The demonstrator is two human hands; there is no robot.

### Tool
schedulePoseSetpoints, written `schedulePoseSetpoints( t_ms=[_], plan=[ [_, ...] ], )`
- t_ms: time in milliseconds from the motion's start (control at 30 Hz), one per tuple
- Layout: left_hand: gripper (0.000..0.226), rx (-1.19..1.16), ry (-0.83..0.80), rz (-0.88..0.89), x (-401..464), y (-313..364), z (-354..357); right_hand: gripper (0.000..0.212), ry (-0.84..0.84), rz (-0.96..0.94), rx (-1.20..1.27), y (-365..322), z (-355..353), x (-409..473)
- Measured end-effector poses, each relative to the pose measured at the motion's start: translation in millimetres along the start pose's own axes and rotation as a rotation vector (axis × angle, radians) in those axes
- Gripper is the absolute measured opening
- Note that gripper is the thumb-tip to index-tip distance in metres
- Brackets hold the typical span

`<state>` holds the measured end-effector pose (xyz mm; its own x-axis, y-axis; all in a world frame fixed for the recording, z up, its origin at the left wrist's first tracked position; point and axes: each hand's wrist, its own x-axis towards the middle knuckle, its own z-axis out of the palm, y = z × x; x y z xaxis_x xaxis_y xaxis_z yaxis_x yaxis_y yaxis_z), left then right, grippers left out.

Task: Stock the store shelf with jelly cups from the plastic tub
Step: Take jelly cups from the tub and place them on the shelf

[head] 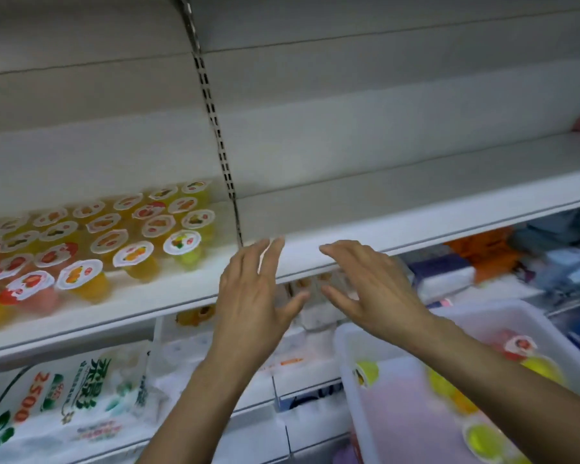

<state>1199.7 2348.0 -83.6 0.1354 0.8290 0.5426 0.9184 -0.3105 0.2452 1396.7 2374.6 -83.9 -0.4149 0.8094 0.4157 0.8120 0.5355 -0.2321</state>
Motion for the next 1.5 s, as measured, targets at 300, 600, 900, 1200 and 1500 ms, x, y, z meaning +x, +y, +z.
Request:
schedulePoseSetpoints(
  t_ms=[300, 600, 900, 1200, 1500],
  plan=[
    [0.070, -0.197, -0.450, -0.010, -69, 125, 111, 0.055, -0.332, 0.329, -0.009, 116, 0, -161],
    [0.070, -0.236, -0.831, -0.134, -122, 193, 199, 0.056, -0.749, 0.379, -0.231, 179, 23, -260],
    [0.071, -0.153, -1.071, 0.024, -134, 255, 269, 0.060, -0.713, 0.500, -0.514, 219, 16, -267],
    [0.050, -0.099, -1.015, 0.000, -130, 261, 275, 0.065, -0.781, 0.577, -0.364, 244, 15, -263],
    [0.041, -0.514, -0.740, -0.650, -128, 189, 212, 0.043, -0.753, 0.645, -0.262, 242, 13, -255]
  ],
)
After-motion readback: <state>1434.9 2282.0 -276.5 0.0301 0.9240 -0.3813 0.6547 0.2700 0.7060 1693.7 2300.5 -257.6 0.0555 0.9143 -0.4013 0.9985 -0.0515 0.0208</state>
